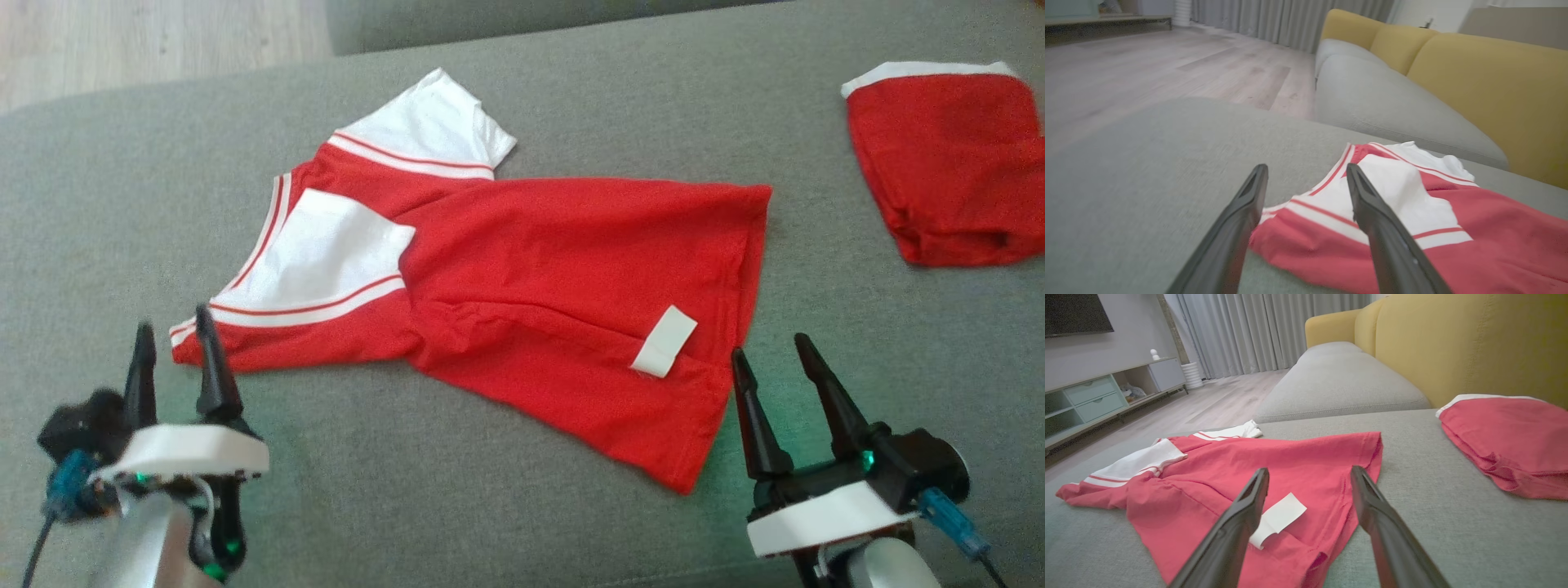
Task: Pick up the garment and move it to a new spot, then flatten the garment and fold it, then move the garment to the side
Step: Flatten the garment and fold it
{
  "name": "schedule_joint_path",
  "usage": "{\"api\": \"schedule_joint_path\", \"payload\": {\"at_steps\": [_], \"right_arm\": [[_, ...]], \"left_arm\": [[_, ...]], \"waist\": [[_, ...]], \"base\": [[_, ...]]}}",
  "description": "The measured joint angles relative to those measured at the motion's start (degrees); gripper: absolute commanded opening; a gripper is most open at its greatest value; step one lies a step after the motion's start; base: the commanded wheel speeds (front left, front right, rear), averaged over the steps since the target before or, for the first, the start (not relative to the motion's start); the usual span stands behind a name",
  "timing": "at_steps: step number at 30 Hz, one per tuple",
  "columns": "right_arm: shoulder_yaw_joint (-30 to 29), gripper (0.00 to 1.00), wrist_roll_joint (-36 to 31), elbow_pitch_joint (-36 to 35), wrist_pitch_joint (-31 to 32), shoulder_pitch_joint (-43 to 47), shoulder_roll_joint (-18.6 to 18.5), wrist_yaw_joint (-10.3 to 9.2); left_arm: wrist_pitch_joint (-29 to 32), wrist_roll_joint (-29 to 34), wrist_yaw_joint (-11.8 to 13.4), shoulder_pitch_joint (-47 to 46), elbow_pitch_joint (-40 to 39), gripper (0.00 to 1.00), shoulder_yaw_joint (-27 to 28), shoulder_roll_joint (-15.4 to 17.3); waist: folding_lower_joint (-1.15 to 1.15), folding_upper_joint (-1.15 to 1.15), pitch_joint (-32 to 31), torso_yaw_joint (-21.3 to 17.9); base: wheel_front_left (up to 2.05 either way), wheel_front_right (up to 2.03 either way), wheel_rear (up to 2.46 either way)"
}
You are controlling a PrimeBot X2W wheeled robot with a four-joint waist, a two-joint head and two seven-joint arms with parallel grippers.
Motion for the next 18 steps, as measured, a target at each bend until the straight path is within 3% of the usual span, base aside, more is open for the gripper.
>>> {"api": "schedule_joint_path", "payload": {"at_steps": [5, 9, 13, 18], "right_arm": [[0.48, 1.0, -0.1, -0.07, 0.0, -0.36, 0.0, 0.0], [1.47, 1.0, -0.51, -0.1, 0.0, -2.22, 0.0, 0.0], [2.0, 1.0, -0.49, -0.21, 0.0, -4.6, 0.0, 0.0], [3.18, 1.0, -0.4, -0.22, 0.0, -6.9, -0.01, 0.0]], "left_arm": [[1.57, 6.66, -5.28, -5.08, -2.8, 1.0, -5.68, 5.22], [9.76, 8.81, -7.82, -16.03, -3.04, 1.0, -11.25, 10.44], [16.91, 6.0, -8.18, -23.23, -3.07, 1.0, -17.67, 13.74], [26.82, -3.55, -8.64, -27.71, -4.38, 1.0, -30.43, 21.35]], "waist": [[0.0, 0.0, 2.41, 0.94], [0.01, 0.0, 5.19, 0.88], [0.02, 0.0, 7.39, 0.32], [0.02, 0.0, 10.5, -1.62]], "base": [[0.0, 0.0, 0.0], [0.0, 0.0, 0.0], [0.0, 0.0, 0.0], [0.0, 0.0, 0.0]]}}
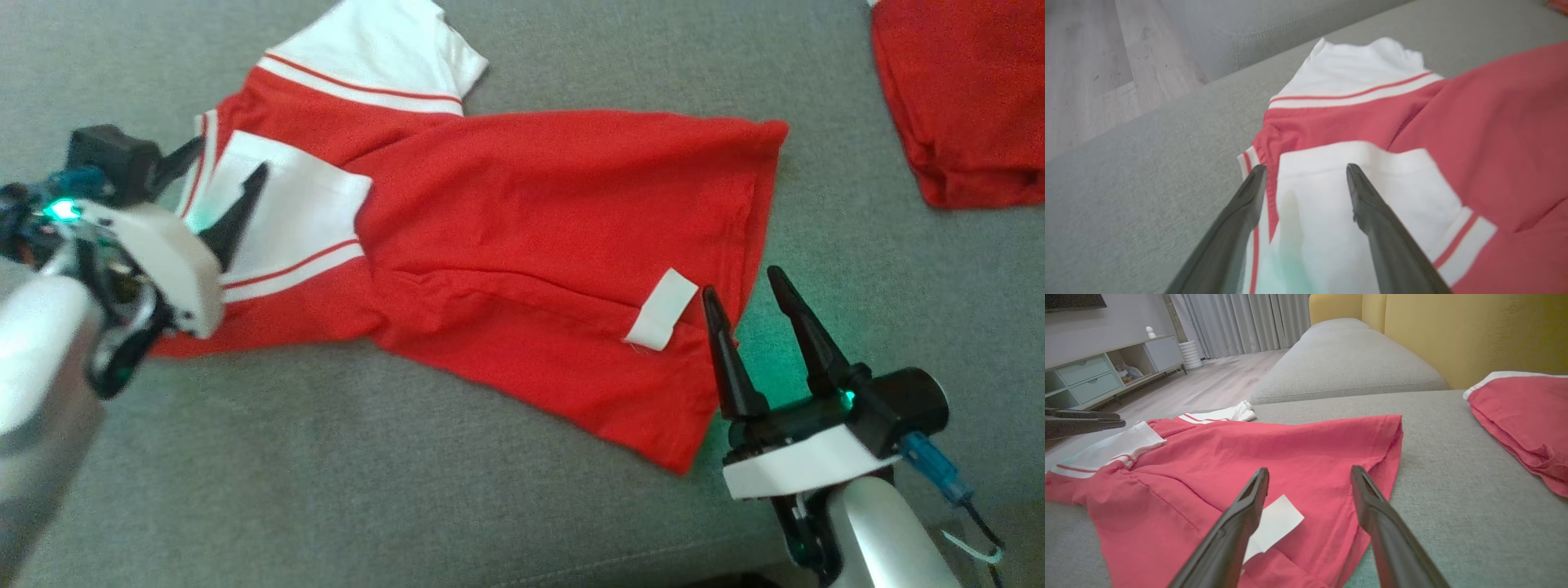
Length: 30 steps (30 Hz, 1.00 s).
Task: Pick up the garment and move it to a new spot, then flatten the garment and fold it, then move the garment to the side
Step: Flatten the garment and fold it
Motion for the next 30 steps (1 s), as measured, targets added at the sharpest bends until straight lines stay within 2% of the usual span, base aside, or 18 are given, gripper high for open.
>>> {"api": "schedule_joint_path", "payload": {"at_steps": [2, 5, 9, 10, 11, 14, 15, 16, 21, 25, 30], "right_arm": [[0.32, 1.0, 0.38, -0.01, 0.0, -0.52, -0.01, 0.0], [0.47, 1.0, 1.0, -0.04, 0.0, -0.84, -0.01, 0.0], [0.49, 1.0, 1.54, -0.04, 0.0, -0.95, -0.01, 0.0], [0.45, 1.0, 1.56, -0.04, 0.0, -0.99, -0.02, 0.0], [0.45, 1.0, 1.94, -0.04, 0.0, -1.25, -0.01, 0.0], [0.43, 1.0, 1.96, -0.05, 0.0, -1.86, -0.01, 0.0], [0.44, 1.0, 1.96, -0.05, 0.0, -1.86, -0.01, 0.0], [0.44, 1.0, 1.97, -0.05, 0.0, -1.86, -0.01, 0.0], [0.43, 1.0, 2.18, 0.0, 0.0, -1.86, -0.01, 0.0], [0.26, 1.0, 2.4, 0.1, 0.0, -1.84, -0.01, 0.0], [-0.69, 1.0, 2.4, 0.27, 0.0, -1.43, -0.01, 0.0]], "left_arm": [[2.27, -2.04, 0.01, -1.16, 0.57, 1.0, -2.94, 3.18], [3.8, -3.27, 0.01, -3.47, 2.98, 1.0, -5.08, 6.12], [4.14, -7.08, 0.01, -4.91, 3.6, 1.0, -7.55, 6.68], [4.14, -8.21, 0.01, -4.92, 3.34, 0.95, -8.62, 6.66], [4.3, -10.42, 0.01, -4.94, 2.61, 0.86, -10.07, 6.78], [4.37, -12.6, 0.01, -5.63, 1.47, 0.45, -12.17, 7.62], [4.37, -13.0, 0.01, -5.8, 1.2, 0.27, -12.82, 8.03], [4.23, -13.02, 0.01, -5.97, 0.86, 0.0, -13.76, 8.53], [-0.67, -10.93, 0.01, -7.09, 0.73, 0.0, -16.5, 10.2], [-7.81, -4.21, 0.3, -7.87, -0.26, 0.0, -18.24, 11.29], [-13.25, 0.36, 4.1, -5.81, -6.21, 0.0, -20.52, 11.34]], "waist": [[0.0, 0.0, 1.09, -0.9], [0.0, 0.0, 2.46, -2.18], [0.0, 0.0, 3.61, -3.31], [0.0, 0.0, 3.78, -3.41], [0.0, 0.0, 4.03, -3.44], [-0.01, 0.0, 4.17, -3.27], [-0.01, 0.0, 4.18, -3.21], [-0.01, 0.0, 4.16, -3.16], [-0.01, 0.0, 3.58, -2.91], [-0.01, 0.0, 2.41, -2.54], [-0.01, 0.0, 0.66, -1.55]], "base": [[0.0, 0.0, 0.0], [0.0, 0.0, 0.0], [0.0, 0.0, 0.0], [0.0, 0.0, 0.0], [0.0, 0.0, 0.0], [0.0, 0.0, 0.0], [0.0, 0.0, 0.0], [0.0, 0.0, 0.0], [0.0, 0.0, 0.0], [0.0, 0.0, 0.0], [0.0, 0.0, 0.0]]}}
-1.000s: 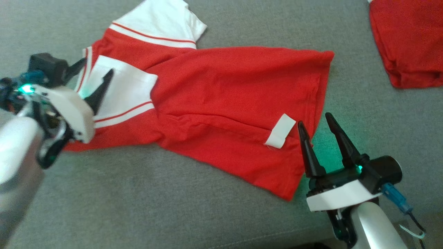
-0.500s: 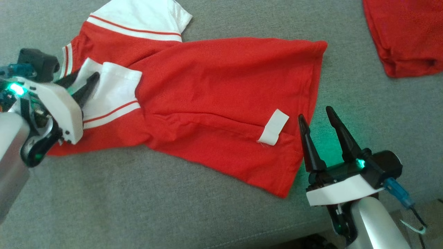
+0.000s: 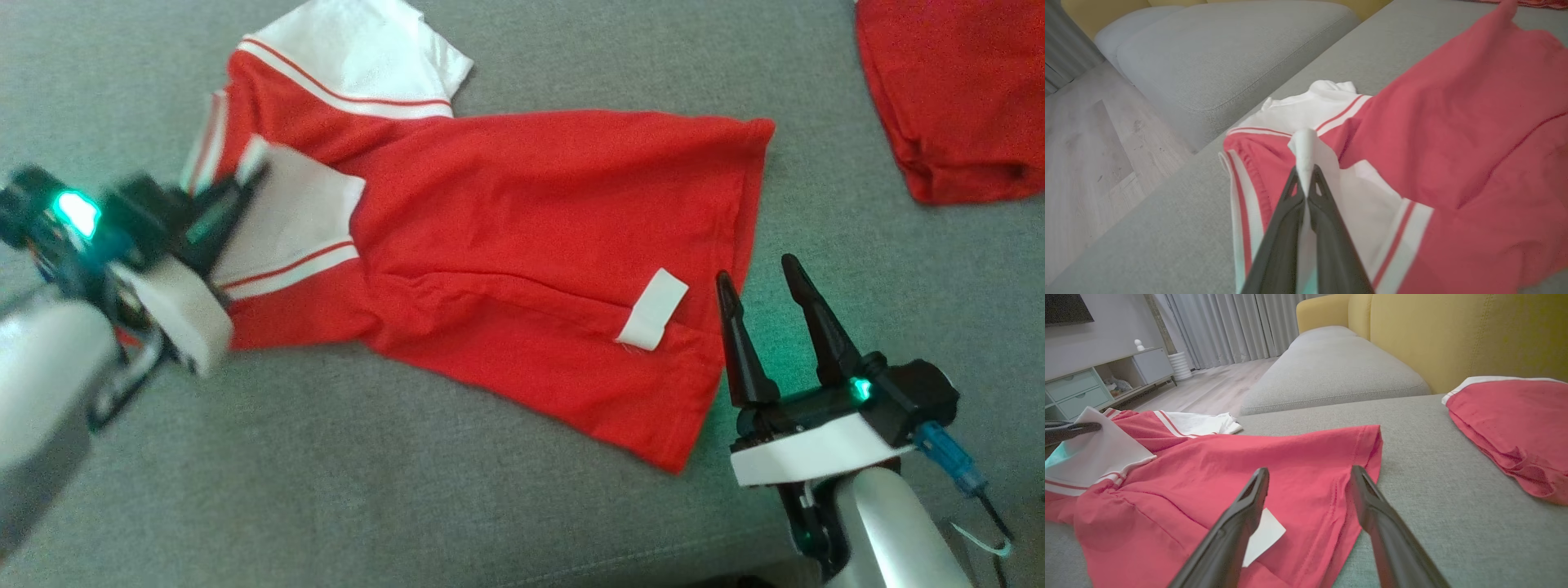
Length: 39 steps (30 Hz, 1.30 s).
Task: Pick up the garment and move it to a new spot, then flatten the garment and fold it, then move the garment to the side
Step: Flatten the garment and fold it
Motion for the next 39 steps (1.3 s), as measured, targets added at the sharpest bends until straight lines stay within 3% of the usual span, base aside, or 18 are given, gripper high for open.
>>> {"api": "schedule_joint_path", "payload": {"at_steps": [6, 7, 8, 9, 19, 29, 39], "right_arm": [[-0.42, 1.0, 0.0, 0.03, 0.0, 0.16, 0.0, 0.0], [-0.43, 1.0, 0.0, 0.03, 0.0, 0.16, 0.0, 0.0], [-0.42, 1.0, 0.02, 0.03, 0.0, 0.16, 0.0, 0.0], [-0.37, 1.0, 0.07, 0.03, 0.0, 0.16, 0.0, 0.0], [-0.62, 1.0, 0.07, 0.03, 0.0, 0.51, 0.0, 0.0], [-0.37, 1.0, 0.11, 0.24, 0.0, 1.3, 0.0, 0.0], [-0.38, 1.0, 0.58, 0.27, 0.0, 1.33, 0.0, 0.0]], "left_arm": [[-4.07, 3.25, 7.08, 9.45, -5.04, 0.02, -2.98, 0.02], [-4.64, 3.56, 8.08, 10.67, -5.25, 0.2, -3.09, -0.25], [-5.14, 3.66, 9.12, 11.64, -5.24, 0.82, -3.25, -0.58], [-5.46, 4.31, 9.69, 12.31, -5.21, 0.98, -3.81, -0.7], [-7.77, 7.04, 13.65, 14.39, -5.48, 1.0, -4.94, -2.34], [-6.94, 7.62, 14.01, 12.96, -5.36, 1.0, -4.91, -0.67], [-1.2, 8.72, 8.93, 10.45, -6.45, 1.0, -7.11, 2.38]], "waist": [[0.0, 0.0, -1.52, 1.43], [0.0, 0.0, -1.65, 1.63], [0.0, 0.0, -1.74, 1.78], [0.0, 0.0, -1.81, 1.86], [0.0, 0.0, -2.26, 2.74], [0.0, 0.0, -2.45, 2.25], [0.01, 0.0, -2.69, 1.77]], "base": [[0.0, 0.0, 0.0], [0.0, 0.0, 0.0], [0.0, 0.0, 0.0], [0.0, 0.0, 0.0], [0.0, 0.0, 0.0], [0.0, 0.0, 0.0], [0.0, 0.0, 0.0]]}}
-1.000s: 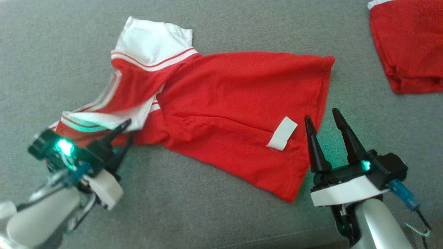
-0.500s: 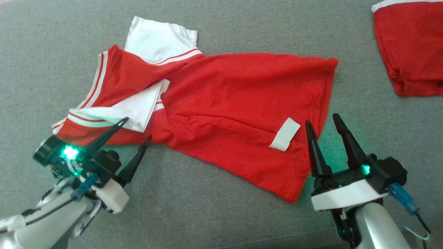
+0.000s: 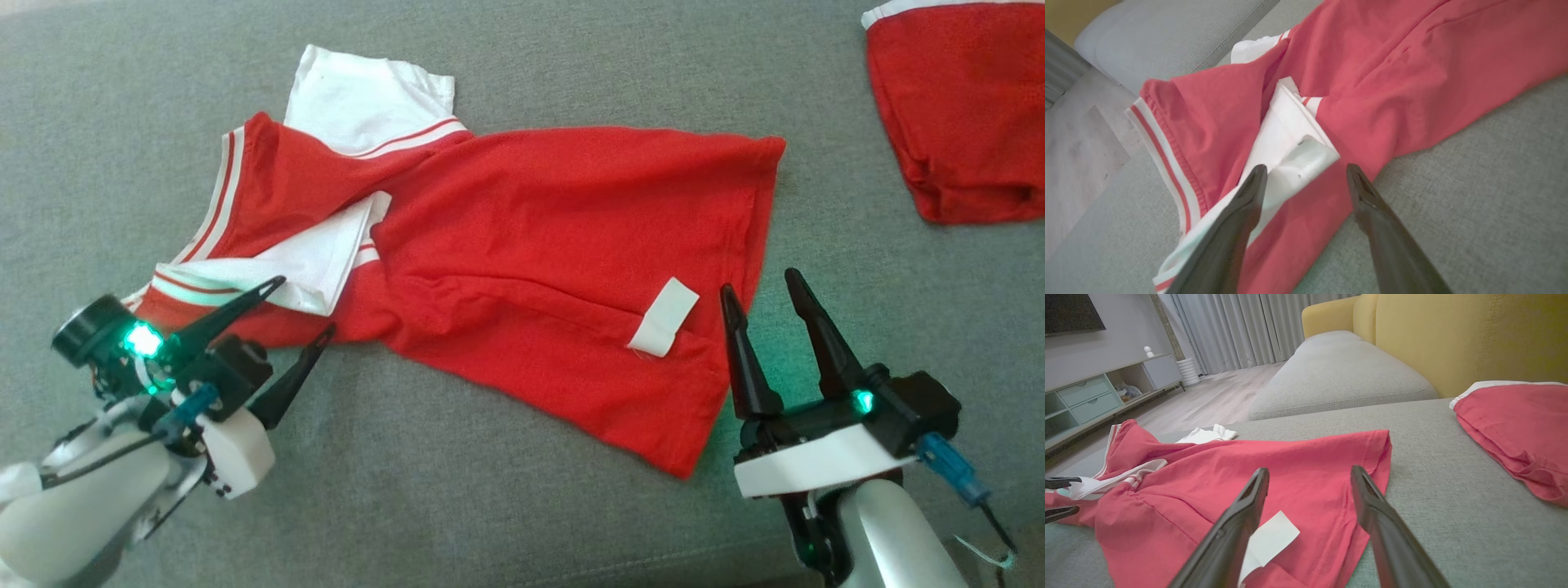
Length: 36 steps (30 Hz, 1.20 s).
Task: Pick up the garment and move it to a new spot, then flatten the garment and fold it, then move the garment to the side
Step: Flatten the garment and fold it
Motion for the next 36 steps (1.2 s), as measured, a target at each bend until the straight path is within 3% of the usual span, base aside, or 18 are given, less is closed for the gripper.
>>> {"api": "schedule_joint_path", "payload": {"at_steps": [11, 12, 13, 16, 19, 36], "right_arm": [[0.24, 1.0, 1.08, 0.04, 0.0, 0.01, 0.0, 0.0], [0.24, 1.0, 1.08, 0.04, 0.0, 0.01, 0.0, 0.0], [0.23, 1.0, 1.09, 0.04, 0.0, 0.01, 0.0, 0.0], [0.2, 1.0, 1.21, 0.04, 0.0, 0.01, 0.0, 0.0], [0.0, 1.0, 1.34, 0.08, 0.0, 0.01, 0.0, 0.0], [-0.87, 1.0, -1.22, 4.83, 0.0, 3.44, 0.0, 0.0]], "left_arm": [[2.12, 1.01, -2.74, -3.09, -0.9, 1.0, -1.42, 0.9], [2.46, 1.01, -3.01, -3.14, -0.91, 0.81, -1.45, 1.05], [2.47, 1.01, -3.01, -3.13, -0.96, 0.48, -1.48, 1.19], [2.68, 0.98, -2.79, -3.13, -1.58, 0.27, -1.48, 1.66], [2.69, 0.9, -1.86, -3.03, -2.94, 0.0, -1.48, 2.07], [0.21, 0.9, 1.42, -3.15, -6.31, 0.0, 0.58, 4.37]], "waist": [[0.0, 0.0, 0.23, -0.92], [0.0, 0.0, 0.29, -1.02], [0.0, 0.0, 0.33, -1.11], [0.0, 0.0, 0.27, -1.2], [0.0, 0.0, 0.05, -1.03], [0.0, 0.0, -0.51, 0.75]], "base": [[0.0, 0.0, 0.0], [0.0, 0.0, 0.0], [0.0, 0.0, 0.0], [0.0, 0.0, 0.0], [0.0, 0.0, 0.0], [0.0, 0.0, 0.0]]}}
